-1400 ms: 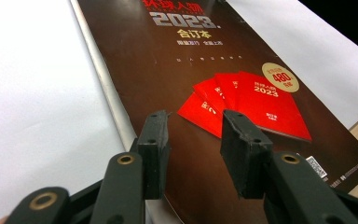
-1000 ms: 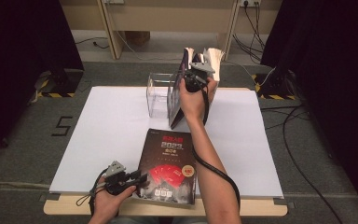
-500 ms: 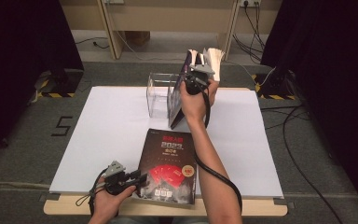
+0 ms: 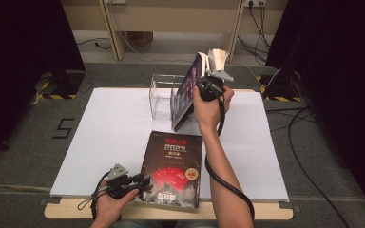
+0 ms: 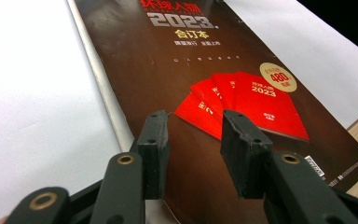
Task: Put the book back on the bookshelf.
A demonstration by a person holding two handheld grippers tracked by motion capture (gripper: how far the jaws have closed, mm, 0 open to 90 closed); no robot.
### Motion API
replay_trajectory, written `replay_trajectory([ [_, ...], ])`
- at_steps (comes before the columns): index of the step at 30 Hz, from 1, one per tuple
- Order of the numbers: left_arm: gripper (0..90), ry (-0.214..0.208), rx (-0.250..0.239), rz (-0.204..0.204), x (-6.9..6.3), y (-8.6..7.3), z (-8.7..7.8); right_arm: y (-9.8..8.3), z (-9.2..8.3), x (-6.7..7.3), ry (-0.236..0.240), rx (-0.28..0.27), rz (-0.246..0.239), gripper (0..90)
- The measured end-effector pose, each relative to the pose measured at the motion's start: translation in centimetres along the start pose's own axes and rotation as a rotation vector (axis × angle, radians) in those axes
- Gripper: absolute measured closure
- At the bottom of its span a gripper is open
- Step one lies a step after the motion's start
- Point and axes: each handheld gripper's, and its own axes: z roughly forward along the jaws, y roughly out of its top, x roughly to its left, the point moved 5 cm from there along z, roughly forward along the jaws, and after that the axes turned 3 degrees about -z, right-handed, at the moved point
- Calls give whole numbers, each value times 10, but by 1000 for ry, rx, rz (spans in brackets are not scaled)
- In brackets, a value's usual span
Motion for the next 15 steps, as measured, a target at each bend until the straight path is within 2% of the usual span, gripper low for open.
replay_trajectory([
  [7,610,1,-2,1,0,0,0,-6,-18,-7,33,-26,40,683],
  [15,610,1,-5,2,0,0,-1,-12,-32,-13,44,-46,56,655],
])
